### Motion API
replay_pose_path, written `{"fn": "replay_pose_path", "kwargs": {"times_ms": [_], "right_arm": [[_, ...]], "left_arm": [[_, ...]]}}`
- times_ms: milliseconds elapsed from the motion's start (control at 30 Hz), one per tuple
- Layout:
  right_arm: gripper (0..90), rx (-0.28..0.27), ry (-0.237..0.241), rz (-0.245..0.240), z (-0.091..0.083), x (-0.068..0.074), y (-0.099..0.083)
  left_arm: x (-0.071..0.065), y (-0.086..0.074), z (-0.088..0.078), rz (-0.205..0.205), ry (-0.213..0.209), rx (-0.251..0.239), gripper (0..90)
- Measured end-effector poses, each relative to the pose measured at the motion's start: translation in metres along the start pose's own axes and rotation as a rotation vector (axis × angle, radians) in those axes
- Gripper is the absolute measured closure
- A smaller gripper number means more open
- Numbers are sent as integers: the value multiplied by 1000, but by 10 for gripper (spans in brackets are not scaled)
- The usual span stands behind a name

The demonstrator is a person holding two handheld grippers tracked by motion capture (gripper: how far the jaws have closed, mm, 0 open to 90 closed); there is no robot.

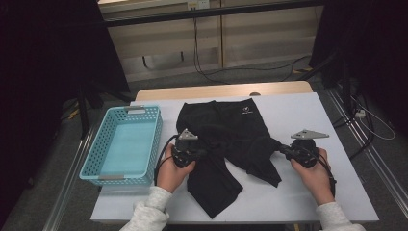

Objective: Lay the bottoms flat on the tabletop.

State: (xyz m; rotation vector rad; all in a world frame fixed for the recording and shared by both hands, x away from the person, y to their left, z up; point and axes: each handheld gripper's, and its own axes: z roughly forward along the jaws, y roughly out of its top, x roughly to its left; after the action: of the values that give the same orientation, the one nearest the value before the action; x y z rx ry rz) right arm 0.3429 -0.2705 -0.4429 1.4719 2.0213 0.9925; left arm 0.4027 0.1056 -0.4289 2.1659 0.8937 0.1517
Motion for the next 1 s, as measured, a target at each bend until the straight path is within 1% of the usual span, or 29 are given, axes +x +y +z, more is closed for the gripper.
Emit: {"fn": "replay_pose_path", "kwargs": {"times_ms": [33,133,167,200,233,267,367,467,500,567,600,633,700,733,800,833,900,967,1000], "right_arm": [[891,-2,-8,2,1,-1,1],[891,-3,-27,-5,5,-1,2],[890,-4,-28,-9,6,-1,3],[888,-3,-33,-14,6,0,3],[881,0,-38,-21,6,0,3],[860,4,-40,-26,6,-1,3],[785,13,-20,-35,5,0,1],[671,16,-26,-36,0,3,-1],[648,15,-26,-37,-2,4,-2],[571,8,-17,-36,-8,5,-3],[516,7,-16,-28,-11,5,-5],[474,4,-15,-21,-14,6,-6],[461,6,3,-22,-19,7,-8],[439,3,11,-26,-22,8,-10],[395,4,24,-28,-25,12,-11],[390,5,33,-35,-26,14,-12],[386,4,39,-46,-28,20,-13],[381,11,56,-49,-29,23,-15],[380,16,67,-42,-29,25,-17]], "left_arm": [[2,0,-1,3,4,2,878],[5,-1,-2,-10,26,10,878],[6,-1,-3,-8,47,11,878],[7,-1,-4,-16,60,5,878],[9,-1,-6,-25,55,-3,879],[10,-1,-7,-33,66,-12,878],[9,0,-8,-32,47,-14,872],[7,1,-6,-31,37,-16,868],[7,2,-6,-29,34,-12,868],[8,3,-7,-39,30,-25,862],[8,5,-7,-43,31,-36,842],[8,6,-9,-37,32,-45,803],[4,10,-9,-17,32,-72,684],[1,13,-7,-20,11,-87,624],[-6,17,-2,-17,-29,-101,497],[-11,19,1,4,-45,-92,460],[-19,23,7,43,-75,-86,424],[-26,25,13,54,-102,-78,390],[-29,26,15,59,-108,-78,381]]}}
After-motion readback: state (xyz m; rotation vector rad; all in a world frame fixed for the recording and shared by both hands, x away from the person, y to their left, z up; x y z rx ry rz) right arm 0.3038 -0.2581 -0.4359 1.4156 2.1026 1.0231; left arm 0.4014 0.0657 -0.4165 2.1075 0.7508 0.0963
